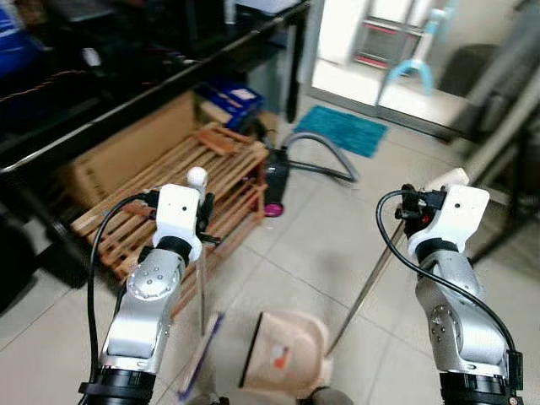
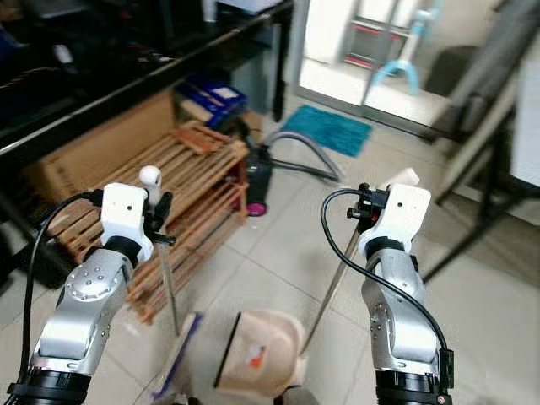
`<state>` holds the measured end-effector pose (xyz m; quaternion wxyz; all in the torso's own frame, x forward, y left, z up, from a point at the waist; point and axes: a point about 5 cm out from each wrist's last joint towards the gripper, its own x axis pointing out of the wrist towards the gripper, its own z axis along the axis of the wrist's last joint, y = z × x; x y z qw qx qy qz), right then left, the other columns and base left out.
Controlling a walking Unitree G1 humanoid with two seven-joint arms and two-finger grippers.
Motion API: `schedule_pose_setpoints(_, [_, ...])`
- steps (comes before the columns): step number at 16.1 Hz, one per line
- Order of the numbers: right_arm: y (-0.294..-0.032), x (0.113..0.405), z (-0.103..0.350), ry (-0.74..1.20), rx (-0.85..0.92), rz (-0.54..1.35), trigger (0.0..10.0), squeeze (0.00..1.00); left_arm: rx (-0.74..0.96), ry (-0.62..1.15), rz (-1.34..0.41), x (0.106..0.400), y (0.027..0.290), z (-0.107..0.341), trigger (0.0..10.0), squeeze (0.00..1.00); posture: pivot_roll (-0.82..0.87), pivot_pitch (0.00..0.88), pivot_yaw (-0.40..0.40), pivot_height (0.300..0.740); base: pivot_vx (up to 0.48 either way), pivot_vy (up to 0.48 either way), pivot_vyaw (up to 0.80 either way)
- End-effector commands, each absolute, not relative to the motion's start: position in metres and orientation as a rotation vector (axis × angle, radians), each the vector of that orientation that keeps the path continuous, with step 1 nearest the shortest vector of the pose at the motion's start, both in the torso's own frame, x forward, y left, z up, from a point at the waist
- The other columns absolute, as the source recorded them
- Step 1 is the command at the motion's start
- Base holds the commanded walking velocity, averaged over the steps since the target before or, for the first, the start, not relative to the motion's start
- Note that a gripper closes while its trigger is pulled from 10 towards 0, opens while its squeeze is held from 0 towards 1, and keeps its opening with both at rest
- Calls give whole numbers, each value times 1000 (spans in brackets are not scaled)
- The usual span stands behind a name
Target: Sweep floor
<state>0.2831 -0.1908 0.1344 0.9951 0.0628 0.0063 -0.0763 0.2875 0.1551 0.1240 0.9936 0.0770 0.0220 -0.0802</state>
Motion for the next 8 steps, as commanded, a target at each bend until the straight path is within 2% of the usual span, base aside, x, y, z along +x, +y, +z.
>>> schedule_pose_setpoints(1, [-196,281,145,-33,128,-170,10000,0,162,-5,-169,287,152,132,10000,0,4,0,-3,740,0,0,-788])
schedule_pose_setpoints(5, [-204,282,152,-72,26,-231,10000,0,143,-17,-158,291,151,132,10000,0,-2,0,-3,740,0,0,-784])
schedule_pose_setpoints(8, [-204,285,153,-77,58,-229,10000,0,160,-25,-141,293,156,133,10000,0,-7,0,1,740,0,0,-781])
